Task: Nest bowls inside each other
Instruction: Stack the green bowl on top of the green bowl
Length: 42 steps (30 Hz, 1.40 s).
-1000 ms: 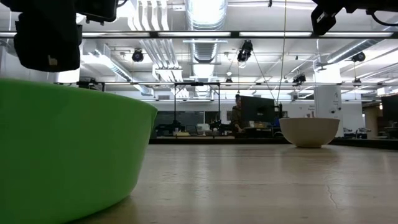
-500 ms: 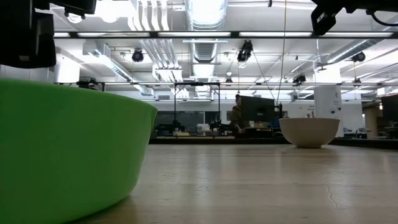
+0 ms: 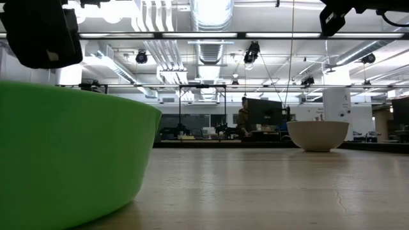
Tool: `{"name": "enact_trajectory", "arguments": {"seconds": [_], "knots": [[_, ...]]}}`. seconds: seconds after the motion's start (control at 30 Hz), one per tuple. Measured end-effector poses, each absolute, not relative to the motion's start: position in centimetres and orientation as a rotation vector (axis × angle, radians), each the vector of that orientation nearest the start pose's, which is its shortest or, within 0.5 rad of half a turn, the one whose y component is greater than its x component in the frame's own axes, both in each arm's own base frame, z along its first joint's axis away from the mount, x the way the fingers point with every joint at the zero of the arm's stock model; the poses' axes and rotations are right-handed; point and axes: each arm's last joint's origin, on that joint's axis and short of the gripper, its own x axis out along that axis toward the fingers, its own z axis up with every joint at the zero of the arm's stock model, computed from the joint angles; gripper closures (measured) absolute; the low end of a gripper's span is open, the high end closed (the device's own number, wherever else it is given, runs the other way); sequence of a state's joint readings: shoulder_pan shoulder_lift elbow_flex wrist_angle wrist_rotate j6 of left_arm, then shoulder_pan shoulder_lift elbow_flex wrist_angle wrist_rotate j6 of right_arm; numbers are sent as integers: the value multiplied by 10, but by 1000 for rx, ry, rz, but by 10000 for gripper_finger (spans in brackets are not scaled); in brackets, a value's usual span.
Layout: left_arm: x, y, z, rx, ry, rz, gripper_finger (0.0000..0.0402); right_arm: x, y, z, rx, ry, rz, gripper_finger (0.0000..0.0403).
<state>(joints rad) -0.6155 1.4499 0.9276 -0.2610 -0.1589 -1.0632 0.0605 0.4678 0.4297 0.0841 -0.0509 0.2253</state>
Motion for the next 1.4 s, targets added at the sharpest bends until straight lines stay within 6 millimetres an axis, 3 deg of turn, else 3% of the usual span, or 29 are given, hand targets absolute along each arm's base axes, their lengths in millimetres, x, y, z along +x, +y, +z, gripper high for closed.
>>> {"name": "enact_trajectory", "arguments": {"seconds": [0.27,0.63,1.17,1.4], "knots": [[255,-175,211,-647,883,-8,296,128,9,278,225,-33,116,321],[258,-175,211,-639,824,-1,296,128,9,278,225,-33,116,335],[251,-170,184,-947,671,-1,296,128,9,278,225,-33,116,324],[247,-169,179,-951,694,-61,296,128,9,278,225,-33,116,335]]}}
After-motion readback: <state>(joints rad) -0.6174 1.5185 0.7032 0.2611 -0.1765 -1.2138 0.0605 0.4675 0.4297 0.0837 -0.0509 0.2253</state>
